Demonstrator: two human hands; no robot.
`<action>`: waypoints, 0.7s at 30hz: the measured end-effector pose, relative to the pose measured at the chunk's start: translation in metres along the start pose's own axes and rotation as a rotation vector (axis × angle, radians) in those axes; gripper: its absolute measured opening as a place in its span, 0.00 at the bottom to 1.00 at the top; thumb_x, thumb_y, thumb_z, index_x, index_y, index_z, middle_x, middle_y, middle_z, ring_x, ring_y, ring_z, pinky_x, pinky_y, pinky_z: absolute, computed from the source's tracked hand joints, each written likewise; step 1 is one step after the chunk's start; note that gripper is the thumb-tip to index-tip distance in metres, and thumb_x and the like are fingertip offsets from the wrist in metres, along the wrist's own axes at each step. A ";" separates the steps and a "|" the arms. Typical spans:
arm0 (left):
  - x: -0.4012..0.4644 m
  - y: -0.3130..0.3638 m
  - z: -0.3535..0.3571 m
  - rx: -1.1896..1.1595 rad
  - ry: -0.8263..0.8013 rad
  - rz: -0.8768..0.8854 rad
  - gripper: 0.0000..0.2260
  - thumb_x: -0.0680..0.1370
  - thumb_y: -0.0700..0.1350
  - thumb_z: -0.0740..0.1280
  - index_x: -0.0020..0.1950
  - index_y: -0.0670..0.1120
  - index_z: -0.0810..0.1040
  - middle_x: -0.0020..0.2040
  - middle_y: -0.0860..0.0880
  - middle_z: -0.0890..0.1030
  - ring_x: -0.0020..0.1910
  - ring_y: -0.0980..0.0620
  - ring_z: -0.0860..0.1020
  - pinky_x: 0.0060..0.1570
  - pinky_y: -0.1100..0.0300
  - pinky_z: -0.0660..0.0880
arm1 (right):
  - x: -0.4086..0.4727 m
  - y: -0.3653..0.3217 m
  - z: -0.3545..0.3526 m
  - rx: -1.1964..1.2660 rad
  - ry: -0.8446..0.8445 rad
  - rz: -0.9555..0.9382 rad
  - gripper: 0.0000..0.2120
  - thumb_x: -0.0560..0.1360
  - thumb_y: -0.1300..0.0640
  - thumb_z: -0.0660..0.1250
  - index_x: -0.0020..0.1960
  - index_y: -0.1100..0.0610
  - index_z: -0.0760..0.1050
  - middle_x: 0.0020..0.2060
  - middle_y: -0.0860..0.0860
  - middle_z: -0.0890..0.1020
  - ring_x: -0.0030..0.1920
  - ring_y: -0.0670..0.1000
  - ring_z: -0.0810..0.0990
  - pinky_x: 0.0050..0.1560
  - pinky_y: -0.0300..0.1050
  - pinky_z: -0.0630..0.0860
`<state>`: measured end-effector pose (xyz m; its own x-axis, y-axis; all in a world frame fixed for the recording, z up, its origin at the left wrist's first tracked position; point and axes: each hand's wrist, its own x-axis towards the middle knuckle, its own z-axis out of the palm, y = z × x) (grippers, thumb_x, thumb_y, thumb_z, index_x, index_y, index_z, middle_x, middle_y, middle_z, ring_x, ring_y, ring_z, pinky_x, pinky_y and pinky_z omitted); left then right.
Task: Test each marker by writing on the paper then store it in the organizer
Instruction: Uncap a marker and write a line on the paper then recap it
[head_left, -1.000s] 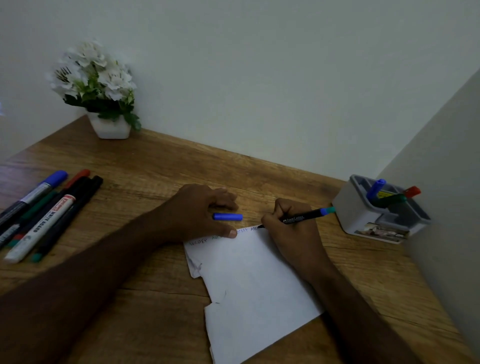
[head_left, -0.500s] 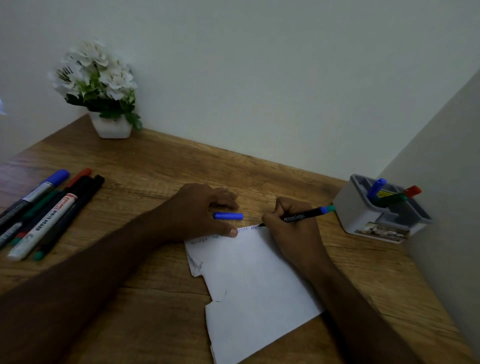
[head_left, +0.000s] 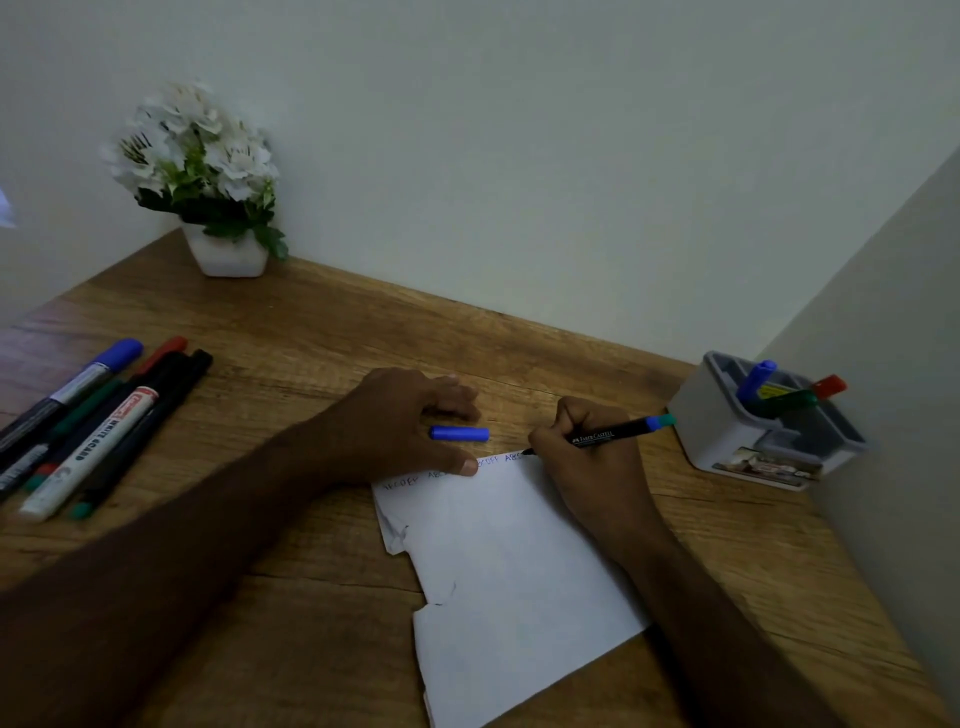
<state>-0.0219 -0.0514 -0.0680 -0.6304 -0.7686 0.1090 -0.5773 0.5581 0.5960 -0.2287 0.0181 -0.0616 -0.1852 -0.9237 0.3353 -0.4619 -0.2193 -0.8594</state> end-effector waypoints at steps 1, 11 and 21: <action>0.000 0.000 0.000 -0.002 -0.003 0.000 0.33 0.63 0.66 0.71 0.66 0.56 0.77 0.72 0.58 0.70 0.73 0.62 0.64 0.74 0.49 0.61 | 0.000 0.000 0.000 0.001 0.000 0.003 0.17 0.67 0.72 0.67 0.26 0.60 0.64 0.22 0.45 0.67 0.26 0.44 0.64 0.28 0.35 0.62; 0.001 -0.001 0.001 0.002 -0.023 -0.022 0.40 0.58 0.74 0.64 0.66 0.57 0.76 0.72 0.58 0.70 0.73 0.60 0.64 0.73 0.46 0.60 | -0.001 -0.002 -0.001 0.004 0.015 -0.005 0.15 0.66 0.73 0.67 0.27 0.67 0.63 0.23 0.50 0.67 0.27 0.45 0.64 0.28 0.36 0.61; 0.000 0.000 0.000 -0.009 -0.012 -0.008 0.33 0.63 0.66 0.69 0.66 0.55 0.77 0.72 0.58 0.70 0.73 0.61 0.63 0.74 0.47 0.60 | 0.000 0.000 0.000 -0.003 0.000 -0.016 0.17 0.67 0.73 0.67 0.26 0.61 0.64 0.22 0.46 0.67 0.27 0.44 0.65 0.29 0.35 0.62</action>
<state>-0.0223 -0.0516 -0.0683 -0.6320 -0.7692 0.0947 -0.5776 0.5490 0.6041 -0.2281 0.0180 -0.0614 -0.1782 -0.9201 0.3487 -0.4671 -0.2328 -0.8530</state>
